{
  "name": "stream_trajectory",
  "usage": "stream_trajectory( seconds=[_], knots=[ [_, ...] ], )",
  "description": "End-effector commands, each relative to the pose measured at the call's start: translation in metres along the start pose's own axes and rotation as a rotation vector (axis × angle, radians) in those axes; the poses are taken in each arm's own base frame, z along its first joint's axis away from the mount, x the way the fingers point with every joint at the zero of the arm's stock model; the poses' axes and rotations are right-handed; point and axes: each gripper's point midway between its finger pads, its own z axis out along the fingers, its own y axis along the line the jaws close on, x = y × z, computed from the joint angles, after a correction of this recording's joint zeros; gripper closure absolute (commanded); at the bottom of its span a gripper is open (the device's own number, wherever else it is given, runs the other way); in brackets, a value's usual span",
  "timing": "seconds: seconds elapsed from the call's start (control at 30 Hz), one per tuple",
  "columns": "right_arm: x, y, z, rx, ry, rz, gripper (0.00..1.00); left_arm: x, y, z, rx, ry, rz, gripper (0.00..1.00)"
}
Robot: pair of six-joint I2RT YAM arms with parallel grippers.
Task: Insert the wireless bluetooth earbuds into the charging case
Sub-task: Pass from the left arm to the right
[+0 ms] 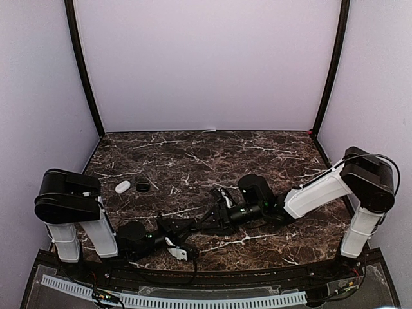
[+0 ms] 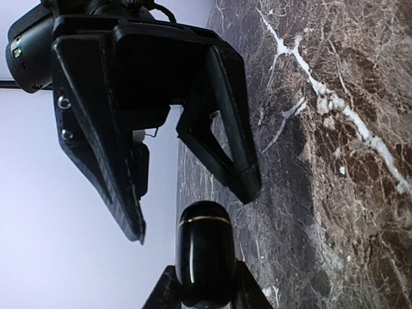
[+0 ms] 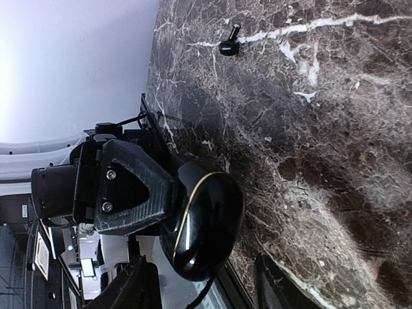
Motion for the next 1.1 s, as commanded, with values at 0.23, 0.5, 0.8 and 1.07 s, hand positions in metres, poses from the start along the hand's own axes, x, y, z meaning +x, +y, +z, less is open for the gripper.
stream_trajectory(
  seconds=[0.23,0.5,0.8,1.07],
  knots=[
    [0.005,0.034,0.003,-0.213,0.035,0.02,0.55,-0.024,0.067,-0.008,-0.246,-0.104,-0.08,0.81],
    [0.004,0.027,0.009,-0.218,0.041,0.061,0.64,-0.025,0.065,-0.009,-0.242,-0.103,-0.07,0.79],
    [0.0,0.033,0.014,-0.282,0.048,0.095,0.67,-0.029,0.065,-0.012,-0.237,-0.124,-0.085,0.79],
    [-0.001,0.035,0.011,-0.298,0.036,0.085,0.82,-0.035,0.063,-0.016,-0.222,-0.166,-0.102,0.69]
  ],
)
